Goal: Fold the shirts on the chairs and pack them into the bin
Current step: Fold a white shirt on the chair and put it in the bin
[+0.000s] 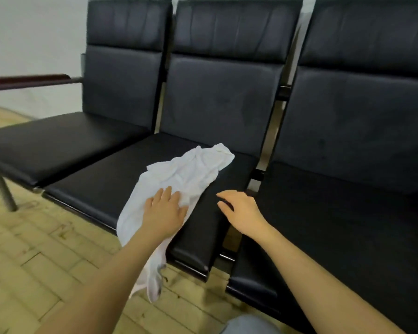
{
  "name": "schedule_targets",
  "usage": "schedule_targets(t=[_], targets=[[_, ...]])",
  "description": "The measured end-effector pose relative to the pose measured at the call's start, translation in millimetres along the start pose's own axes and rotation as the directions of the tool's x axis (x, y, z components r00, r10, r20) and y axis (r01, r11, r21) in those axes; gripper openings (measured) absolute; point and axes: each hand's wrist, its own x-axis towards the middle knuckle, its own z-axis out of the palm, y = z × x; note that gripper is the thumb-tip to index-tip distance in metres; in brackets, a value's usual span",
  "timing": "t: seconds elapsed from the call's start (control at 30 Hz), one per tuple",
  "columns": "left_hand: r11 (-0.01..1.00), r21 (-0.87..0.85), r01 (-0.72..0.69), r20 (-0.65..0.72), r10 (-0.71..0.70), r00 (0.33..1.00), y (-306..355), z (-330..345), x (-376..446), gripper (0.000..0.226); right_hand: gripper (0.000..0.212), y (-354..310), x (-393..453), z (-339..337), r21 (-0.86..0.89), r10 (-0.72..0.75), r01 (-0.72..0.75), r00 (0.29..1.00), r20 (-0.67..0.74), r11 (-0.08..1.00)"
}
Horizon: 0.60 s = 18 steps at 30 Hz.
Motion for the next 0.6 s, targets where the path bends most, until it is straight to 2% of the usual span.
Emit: schedule_targets(t=[0.1,0.23,0.43,0.53,0.6], targets=[[0.998,-0.061,0.013,0.147,-0.003,0.989,-13,11,6,0.062,0.044,-16,19,22,0.030,-0.055,0.051,0.990,0.131,0.998],[0.992,-0.073,-0.106,0.194,0.119,0.974,-9,14,8,0.062,0.045,-21,28,40,0.020,-0.052,0.049,0.976,0.213,0.999],[0.967,-0.164,-0.193,0.158,0.219,0.963,-3,13,-7,0.058,0.042,-13,15,35,-0.063,-0.012,0.023,0.986,0.168,0.998],[0.928,-0.315,-0.200,0.077,0.235,0.969,4,11,-18,0.050,0.043,-5,6,29,-0.078,-0.024,0.032,0.994,0.105,0.996],[0.873,-0.464,-0.154,0.018,0.182,0.983,3,8,-23,0.042,0.044,-4,4,25,-0.094,-0.029,0.037,0.996,0.081,0.995]])
